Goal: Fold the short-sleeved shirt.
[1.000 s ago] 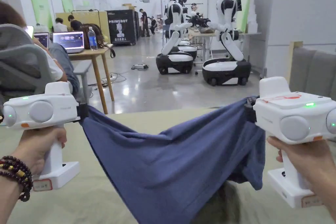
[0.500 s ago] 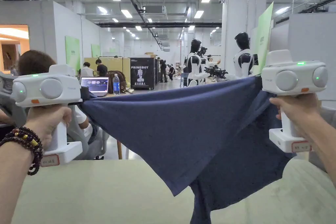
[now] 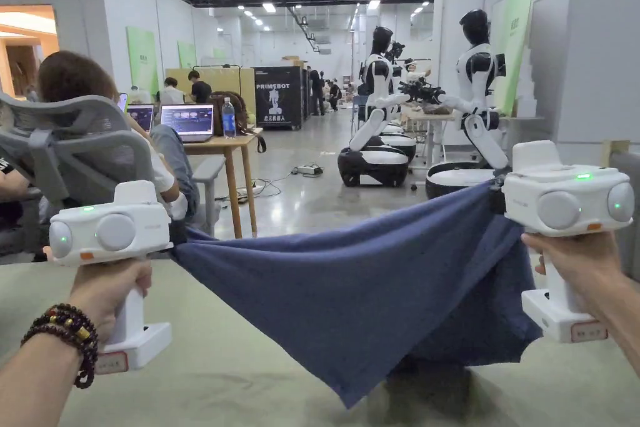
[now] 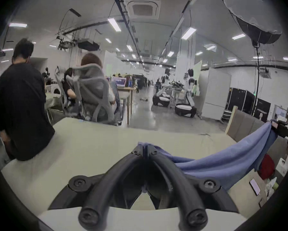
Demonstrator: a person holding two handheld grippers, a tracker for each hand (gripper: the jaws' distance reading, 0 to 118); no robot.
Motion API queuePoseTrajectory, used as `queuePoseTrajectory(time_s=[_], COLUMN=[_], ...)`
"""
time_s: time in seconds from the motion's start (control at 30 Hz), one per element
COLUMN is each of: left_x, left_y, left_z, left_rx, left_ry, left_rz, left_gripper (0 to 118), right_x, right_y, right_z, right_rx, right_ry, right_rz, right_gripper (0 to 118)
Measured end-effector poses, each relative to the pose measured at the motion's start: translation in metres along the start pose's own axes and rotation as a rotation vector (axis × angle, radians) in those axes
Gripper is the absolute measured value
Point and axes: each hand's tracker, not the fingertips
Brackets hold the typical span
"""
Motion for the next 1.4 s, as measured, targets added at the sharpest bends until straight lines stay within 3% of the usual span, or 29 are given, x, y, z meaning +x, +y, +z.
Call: queuePoseTrajectory(time_s=[0.27, 0.4, 0.47, 0.63, 0.7, 0.83, 0.87, 0.9, 0.93, 0.97, 1.0, 1.03, 1.07, 1.13, 1.17, 1.2, 1.23, 1.27, 1.4], left_x=[-0.001, 0.003, 0.006, 0.006, 0.011, 0.013, 0.012, 0.010, 0.009, 0.008, 0.007, 0.007, 0.008, 0.006, 0.006, 0.005, 0.004, 0.003, -0.007], left_y=[-0.087, -0.155, -0.190, -0.247, -0.259, -0.261, -0.257, -0.254, -0.250, -0.246, -0.243, -0.240, -0.234, -0.230, -0.228, -0.226, -0.225, -0.226, -0.234], left_z=[0.113, 0.182, 0.210, 0.241, 0.244, 0.243, 0.244, 0.246, 0.247, 0.249, 0.250, 0.257, 0.261, 0.264, 0.267, 0.269, 0.271, 0.271, 0.267], left_rx=[0.004, -0.087, -0.170, -0.405, -0.433, -0.430, -0.413, -0.386, -0.371, -0.356, -0.350, -0.328, -0.275, -0.269, -0.253, -0.238, -0.228, -0.220, -0.242], left_ry=[-0.055, -0.038, -0.002, -0.007, 0.016, 0.031, 0.039, 0.043, 0.041, 0.034, 0.032, 0.030, 0.045, 0.025, 0.032, 0.031, 0.035, 0.059, 0.107], left_rz=[0.048, 0.020, -0.029, 0.020, -0.028, -0.045, -0.034, -0.013, -0.014, -0.018, -0.021, -0.023, -0.041, -0.007, 0.010, 0.019, 0.021, 0.021, 0.034], left_gripper=[1, 1, 2, 2, 2, 2, 6, 16, 37, 80, 112, 118, 110, 109, 97, 75, 36, 0, 0], right_x=[-0.018, -0.023, -0.028, -0.047, -0.052, -0.051, -0.048, -0.047, -0.045, -0.043, -0.042, -0.041, -0.041, -0.040, -0.039, -0.039, -0.038, -0.040, -0.045], right_y=[-0.076, -0.143, -0.180, -0.251, -0.267, -0.274, -0.272, -0.269, -0.265, -0.261, -0.256, -0.249, -0.244, -0.237, -0.234, -0.232, -0.229, -0.228, -0.227], right_z=[0.135, 0.205, 0.235, 0.263, 0.264, 0.256, 0.257, 0.258, 0.262, 0.266, 0.269, 0.275, 0.276, 0.279, 0.280, 0.281, 0.281, 0.281, 0.289], right_rx=[-0.012, -0.151, -0.259, -0.573, -0.604, -0.620, -0.610, -0.597, -0.577, -0.550, -0.501, -0.431, -0.422, -0.393, -0.353, -0.326, -0.311, -0.309, -0.291], right_ry=[0.050, 0.072, 0.072, 0.067, 0.061, 0.049, 0.046, 0.041, 0.038, 0.038, 0.036, 0.049, 0.042, 0.039, 0.048, 0.058, 0.068, 0.065, 0.098], right_rz=[0.029, -0.038, -0.010, 0.029, 0.046, -0.007, -0.022, -0.029, -0.036, -0.039, -0.040, -0.033, -0.044, -0.072, -0.100, -0.117, -0.120, -0.117, -0.117], right_gripper=[4, 4, 4, 4, 4, 5, 13, 33, 69, 109, 118, 116, 115, 113, 101, 79, 44, 0, 0])
